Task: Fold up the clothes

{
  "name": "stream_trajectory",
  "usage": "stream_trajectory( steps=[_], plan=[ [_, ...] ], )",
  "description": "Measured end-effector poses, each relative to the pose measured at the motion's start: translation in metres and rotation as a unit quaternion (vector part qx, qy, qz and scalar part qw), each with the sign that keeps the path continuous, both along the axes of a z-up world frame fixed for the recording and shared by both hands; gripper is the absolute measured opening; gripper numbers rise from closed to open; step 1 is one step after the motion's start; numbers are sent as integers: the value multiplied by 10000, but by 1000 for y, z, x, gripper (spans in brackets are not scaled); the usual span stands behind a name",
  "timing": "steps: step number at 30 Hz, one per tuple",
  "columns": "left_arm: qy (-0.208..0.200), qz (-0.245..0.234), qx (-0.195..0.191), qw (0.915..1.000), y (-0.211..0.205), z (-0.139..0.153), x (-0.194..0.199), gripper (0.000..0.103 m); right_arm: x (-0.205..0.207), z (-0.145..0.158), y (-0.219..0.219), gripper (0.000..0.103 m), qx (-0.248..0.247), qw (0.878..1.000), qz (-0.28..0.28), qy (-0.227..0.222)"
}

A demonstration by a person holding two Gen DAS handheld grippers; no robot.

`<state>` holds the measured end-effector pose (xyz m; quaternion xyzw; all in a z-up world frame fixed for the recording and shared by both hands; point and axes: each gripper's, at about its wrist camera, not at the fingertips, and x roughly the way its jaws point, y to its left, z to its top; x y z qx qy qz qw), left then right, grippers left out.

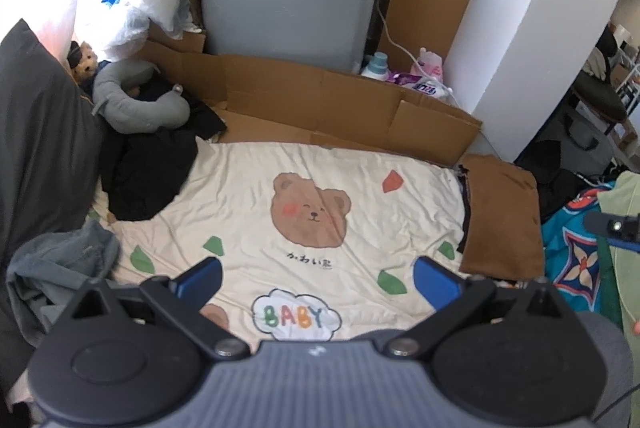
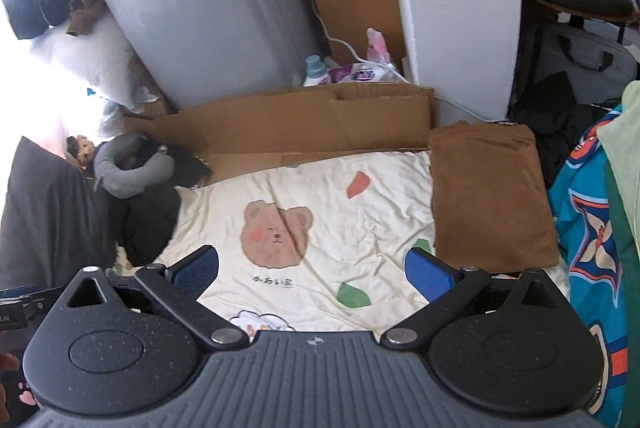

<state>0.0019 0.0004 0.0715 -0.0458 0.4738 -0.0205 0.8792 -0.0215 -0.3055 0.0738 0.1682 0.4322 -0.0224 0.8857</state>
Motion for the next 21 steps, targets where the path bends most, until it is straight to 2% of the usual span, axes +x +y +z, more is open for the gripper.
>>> stream_trajectory(
  steps=[8,16,19,21],
  plan=[
    [-9,187,-6,9998,-23,-18,-1,103,6,-21,8,102,-163,9995,258,81],
    [83,725,58,9973,-18,-38,0,103,19,-36,29,102,-459,9966,663,162],
    [190,910,76,9956,-16,-47,2,103,23,-41,31,102,-423,9961,738,227],
    [244,869,162,9958,-19,-52,2,103,25,-46,34,102,-424,9956,784,299]
  ],
)
